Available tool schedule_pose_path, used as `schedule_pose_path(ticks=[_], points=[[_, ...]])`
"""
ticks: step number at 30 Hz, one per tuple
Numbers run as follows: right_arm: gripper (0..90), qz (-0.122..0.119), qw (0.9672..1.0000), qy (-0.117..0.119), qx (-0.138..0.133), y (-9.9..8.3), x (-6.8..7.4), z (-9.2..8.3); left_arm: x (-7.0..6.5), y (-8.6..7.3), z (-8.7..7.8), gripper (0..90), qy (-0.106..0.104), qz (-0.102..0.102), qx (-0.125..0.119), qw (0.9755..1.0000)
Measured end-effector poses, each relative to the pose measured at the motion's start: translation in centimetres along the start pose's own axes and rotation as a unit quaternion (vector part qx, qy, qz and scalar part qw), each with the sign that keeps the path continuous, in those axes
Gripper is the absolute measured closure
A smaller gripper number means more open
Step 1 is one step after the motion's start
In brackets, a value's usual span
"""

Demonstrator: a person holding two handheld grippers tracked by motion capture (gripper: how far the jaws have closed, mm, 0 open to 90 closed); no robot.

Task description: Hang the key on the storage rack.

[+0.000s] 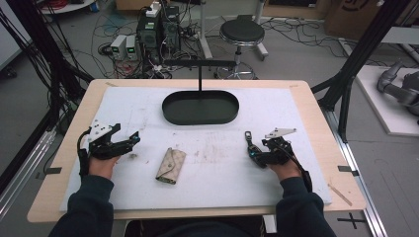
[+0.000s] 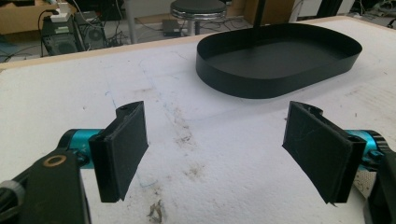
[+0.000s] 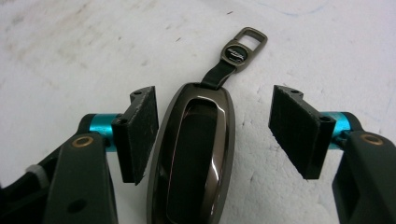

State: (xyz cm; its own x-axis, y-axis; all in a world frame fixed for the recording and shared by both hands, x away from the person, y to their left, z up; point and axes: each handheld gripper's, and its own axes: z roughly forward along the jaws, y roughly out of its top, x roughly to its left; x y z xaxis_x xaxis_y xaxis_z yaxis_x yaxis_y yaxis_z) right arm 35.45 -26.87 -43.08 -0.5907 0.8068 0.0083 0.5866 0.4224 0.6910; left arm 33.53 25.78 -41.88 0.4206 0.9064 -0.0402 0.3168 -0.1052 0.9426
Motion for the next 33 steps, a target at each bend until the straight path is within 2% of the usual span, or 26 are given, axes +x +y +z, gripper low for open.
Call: schedule_pose_path(ticks=[2,7,9,12,13,14,16,19,20,21,23,24,26,28,31,32,33], points=[[30.9,0.005,1.0,0.003,0.008,0.0,0.4,0.3,0.0,0.0,0.0,21.6,-0.001,0.0,-0.001,1.0],[41.4,-0.043,0.9985,0.003,0.034,0.1,1.0,0.7,0.0,0.0,0.0,21.9,-0.002,0.0,0.001,1.0],[45.5,-0.055,0.9976,0.002,0.043,0.0,0.8,0.8,0.0,0.0,0.0,22.2,-0.003,-0.001,0.002,1.0],[46.6,-0.068,0.9966,0.014,0.043,0.0,0.4,0.8,0.0,0.0,0.0,22.4,-0.002,0.0,0.003,1.0],[47.2,-0.084,0.9954,0.017,0.043,0.1,0.4,0.8,0.0,0.0,0.0,22.6,-0.003,-0.002,0.003,1.0],[47.5,-0.11,0.9929,0.017,0.043,0.2,0.4,0.8,0.0,0.0,0.0,22.8,-0.002,0.0,0.003,1.0],[47.8,-0.137,0.9896,0.014,0.042,0.3,0.5,0.7,0.0,0.0,0.0,23.5,-0.003,0.001,0.003,1.0],[43.6,-0.123,0.9914,0.011,0.042,0.3,0.4,0.7,0.0,0.0,0.0,23.5,-0.003,0.0,0.003,1.0],[35.6,-0.091,0.9954,0.008,0.03,0.2,0.3,0.8,0.0,0.0,0.0,23.5,-0.005,0.001,0.004,1.0],[33.6,-0.074,0.9968,0.011,0.028,0.1,0.2,0.8,0.0,0.0,0.1,23.5,-0.004,0.002,0.005,1.0],[29.6,-0.056,0.9978,0.008,0.033,0.1,0.2,1.0,0.0,0.0,0.1,23.5,-0.005,0.003,0.005,1.0],[29.6,-0.056,0.9978,0.008,0.033,0.1,0.2,1.0,0.0,0.0,0.1,23.5,-0.005,0.003,0.005,1.0],[29.9,-0.04,0.9984,0.014,0.038,0.0,0.4,1.4,0.0,0.0,0.1,23.5,-0.005,0.001,0.004,1.0],[30.1,-0.035,0.9986,0.014,0.038,0.0,0.4,1.5,0.0,0.0,0.1,23.5,-0.004,0.001,0.005,1.0],[43.1,-0.026,0.9987,0.009,0.042,0.1,0.6,1.3,-0.1,0.0,0.1,23.5,-0.004,0.002,0.006,1.0],[43.1,-0.026,0.9987,0.009,0.042,0.1,0.6,1.3,-0.1,0.0,0.1,23.5,-0.003,0.003,0.006,1.0],[49.3,-0.026,0.9987,0.005,0.043,0.1,0.7,1.1,-0.1,0.0,0.1,23.5,-0.003,0.002,0.006,1.0]])
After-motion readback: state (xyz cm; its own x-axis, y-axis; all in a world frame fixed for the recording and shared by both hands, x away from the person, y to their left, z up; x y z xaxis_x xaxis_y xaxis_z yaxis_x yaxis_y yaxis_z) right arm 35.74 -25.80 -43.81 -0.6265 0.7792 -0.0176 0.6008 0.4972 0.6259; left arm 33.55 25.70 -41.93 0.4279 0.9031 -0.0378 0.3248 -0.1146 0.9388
